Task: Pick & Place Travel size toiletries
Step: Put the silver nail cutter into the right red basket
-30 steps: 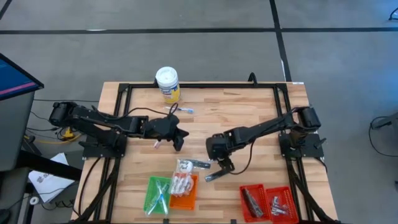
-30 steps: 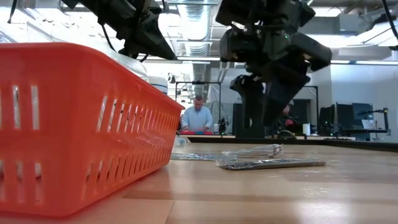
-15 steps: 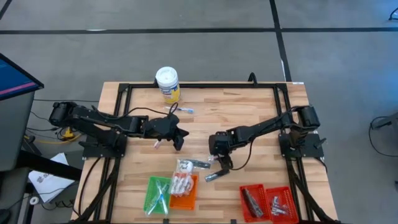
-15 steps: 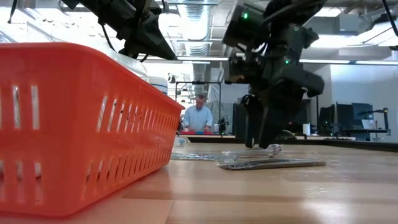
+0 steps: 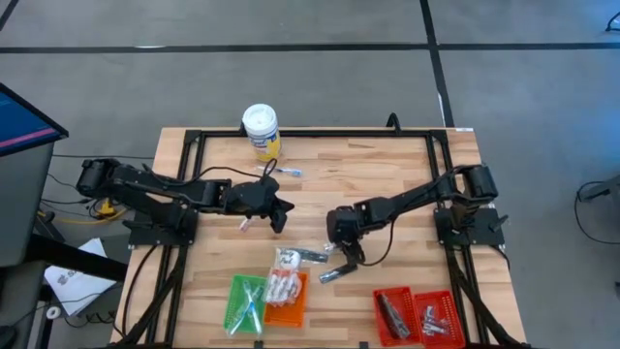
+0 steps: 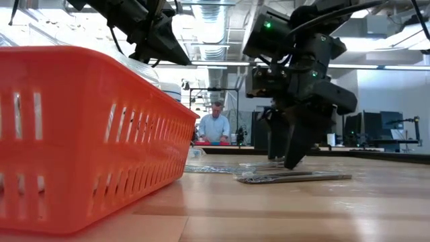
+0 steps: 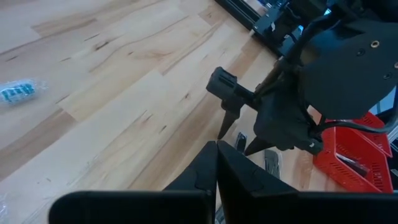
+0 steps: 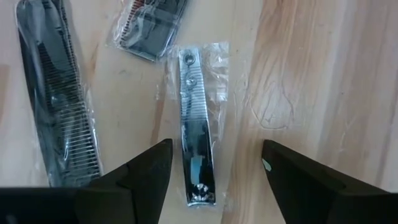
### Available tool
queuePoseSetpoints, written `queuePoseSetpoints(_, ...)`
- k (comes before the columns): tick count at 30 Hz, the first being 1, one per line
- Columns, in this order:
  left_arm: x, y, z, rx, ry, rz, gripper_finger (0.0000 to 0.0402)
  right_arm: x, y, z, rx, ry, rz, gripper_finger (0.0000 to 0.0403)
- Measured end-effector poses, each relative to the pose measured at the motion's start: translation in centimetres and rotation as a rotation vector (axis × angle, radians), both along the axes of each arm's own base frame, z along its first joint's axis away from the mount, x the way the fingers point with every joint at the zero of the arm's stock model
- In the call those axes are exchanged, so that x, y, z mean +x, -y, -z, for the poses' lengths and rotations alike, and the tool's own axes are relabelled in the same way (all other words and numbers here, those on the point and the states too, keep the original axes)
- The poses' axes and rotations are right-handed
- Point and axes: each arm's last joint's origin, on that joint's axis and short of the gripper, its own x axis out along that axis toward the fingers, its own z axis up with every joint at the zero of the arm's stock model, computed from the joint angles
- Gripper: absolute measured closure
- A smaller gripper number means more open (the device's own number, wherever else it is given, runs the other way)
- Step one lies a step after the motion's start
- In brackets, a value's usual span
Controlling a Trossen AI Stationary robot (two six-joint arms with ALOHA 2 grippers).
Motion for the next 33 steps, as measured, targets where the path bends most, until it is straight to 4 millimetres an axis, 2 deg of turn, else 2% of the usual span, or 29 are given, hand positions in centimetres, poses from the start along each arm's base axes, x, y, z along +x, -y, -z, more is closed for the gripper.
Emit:
queuePoseSetpoints(4, 0.0, 0.0, 0.0, 0.000, 0.003, 0.000, 0.0401, 0.2, 0.3, 0.4, 0.029, -0.012, 0.001, 0.0191)
queuePoseSetpoints(13, 0.0, 0.0, -0.1, 0.000, 0.007, 0.000, 0.0401, 0.3, 0.3, 0.4, 0.051, -0.009, 0.020, 0.0292)
queuePoseSetpoints(18, 0.0, 0.0, -0.1, 0.000, 0.009, 0.000, 0.0401, 0.1, -0.1, 0.5, 0.066, -0.027, 0.028, 0.0330)
queuePoseSetpoints(22, 0.1, 0.0, -0.1, 0.000, 0.012, 0.001, 0.0401, 0.1, -0.4, 0.5, 0.085, -0.039, 0.050, 0.0346)
queuePoseSetpoints(27, 0.1, 0.0, -0.1, 0.001, 0.012, 0.001, 0.0401, 0.1, -0.4, 0.3, 0.121, -0.062, 0.162, 0.0351)
queuePoseSetpoints(33, 0.0, 0.3, -0.1, -0.001, 0.014, 0.013, 0.0401, -0.1, -0.2, -1.9, 0.126, -0.104, 0.351, 0.0350)
